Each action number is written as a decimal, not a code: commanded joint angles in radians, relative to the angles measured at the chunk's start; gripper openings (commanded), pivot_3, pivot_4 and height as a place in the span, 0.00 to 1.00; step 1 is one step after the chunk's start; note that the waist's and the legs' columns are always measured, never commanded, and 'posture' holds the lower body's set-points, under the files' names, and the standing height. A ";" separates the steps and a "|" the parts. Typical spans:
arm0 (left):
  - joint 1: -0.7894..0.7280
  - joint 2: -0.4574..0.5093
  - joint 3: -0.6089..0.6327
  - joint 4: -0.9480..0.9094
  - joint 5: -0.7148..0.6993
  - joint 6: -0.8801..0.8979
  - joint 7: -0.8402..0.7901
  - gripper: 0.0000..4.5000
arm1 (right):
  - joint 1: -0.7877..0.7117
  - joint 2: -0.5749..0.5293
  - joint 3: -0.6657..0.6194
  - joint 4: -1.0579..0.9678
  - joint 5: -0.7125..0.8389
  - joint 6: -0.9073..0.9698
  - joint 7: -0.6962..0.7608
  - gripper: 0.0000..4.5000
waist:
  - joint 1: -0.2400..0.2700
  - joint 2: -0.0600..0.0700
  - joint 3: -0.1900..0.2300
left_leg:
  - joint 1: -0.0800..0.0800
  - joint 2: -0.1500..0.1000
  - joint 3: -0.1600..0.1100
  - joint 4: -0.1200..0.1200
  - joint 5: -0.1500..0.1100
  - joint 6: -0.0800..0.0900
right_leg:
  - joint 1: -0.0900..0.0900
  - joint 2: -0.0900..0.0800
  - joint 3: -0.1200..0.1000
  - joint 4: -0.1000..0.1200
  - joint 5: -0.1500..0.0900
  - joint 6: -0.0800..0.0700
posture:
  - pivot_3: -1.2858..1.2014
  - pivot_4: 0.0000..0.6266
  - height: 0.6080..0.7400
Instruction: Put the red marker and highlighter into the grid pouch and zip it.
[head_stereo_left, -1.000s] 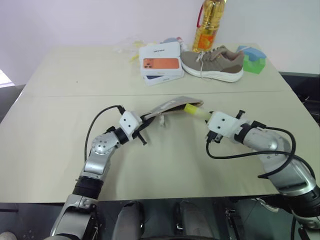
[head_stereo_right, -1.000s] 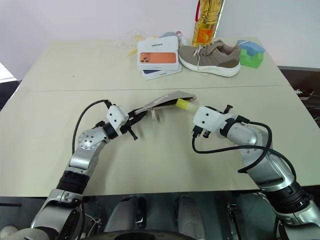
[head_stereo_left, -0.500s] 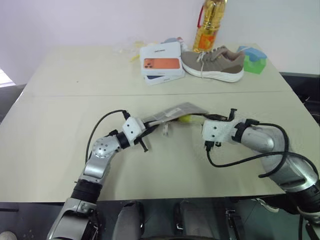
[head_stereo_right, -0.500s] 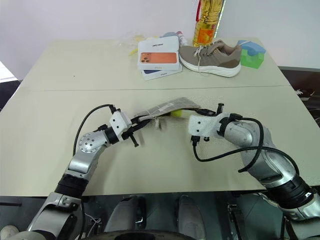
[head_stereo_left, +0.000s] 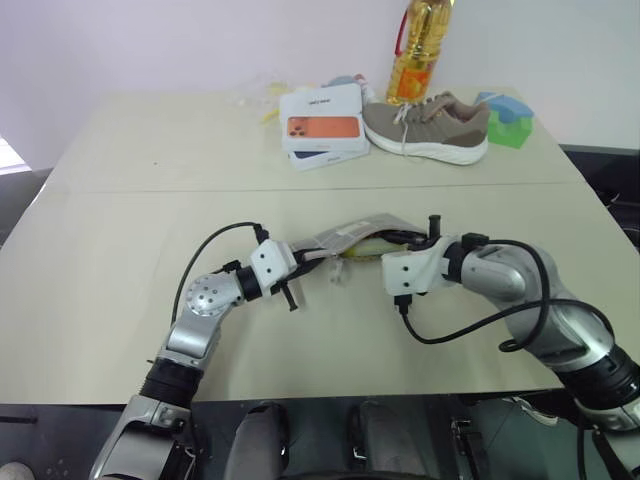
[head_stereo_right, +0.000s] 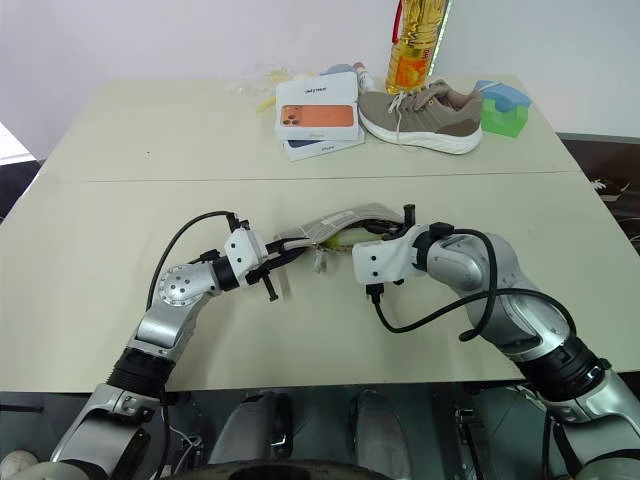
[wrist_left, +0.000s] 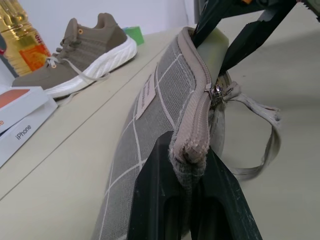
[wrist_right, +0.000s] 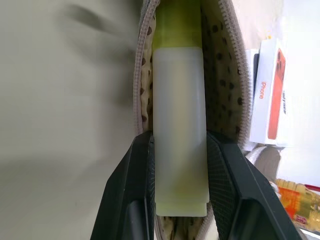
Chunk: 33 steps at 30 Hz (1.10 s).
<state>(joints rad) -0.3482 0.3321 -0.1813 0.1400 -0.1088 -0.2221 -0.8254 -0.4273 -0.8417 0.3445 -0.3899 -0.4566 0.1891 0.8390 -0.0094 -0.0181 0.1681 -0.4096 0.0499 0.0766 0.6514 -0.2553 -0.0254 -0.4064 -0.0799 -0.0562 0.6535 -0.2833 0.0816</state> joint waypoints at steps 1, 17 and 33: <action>-0.013 -0.004 -0.001 -0.039 -0.014 -0.003 0.000 0.00 | 0.010 0.012 -0.057 -0.040 0.019 0.006 0.001 0.73 | 0.001 0.000 0.000 | 0.000 0.000 0.000 0.000 0.000 0.000 | 0.000 0.000 0.000 0.000 0.000 0.000 | 0.52 0.24 1.00; -0.118 -0.124 0.080 0.073 -0.025 0.025 0.184 0.00 | 0.038 0.364 -0.367 -0.316 0.641 0.785 -0.060 0.99 | 0.002 0.000 0.000 | 0.000 0.000 -0.001 0.001 0.000 0.000 | 0.001 -0.001 0.000 0.001 0.000 0.000 | 0.52 0.24 1.00; -0.119 -0.153 0.064 0.074 -0.006 0.022 0.201 0.00 | -0.061 0.763 -0.390 -0.124 0.690 0.950 -0.476 0.34 | -0.001 0.000 0.000 | 0.000 0.000 -0.001 0.001 0.000 0.000 | 0.000 0.000 0.000 0.002 0.000 0.000 | 0.52 0.24 1.00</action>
<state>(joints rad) -0.4483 0.1837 -0.1165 0.2350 -0.1111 -0.1840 -0.6279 -0.4694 -0.0799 -0.0293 -0.4932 0.2130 1.1622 0.3758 -0.0106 -0.0181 0.1677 -0.4098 0.0499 0.0758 0.6520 -0.2554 -0.0252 -0.4065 -0.0802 -0.0565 0.6558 -0.2831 0.0812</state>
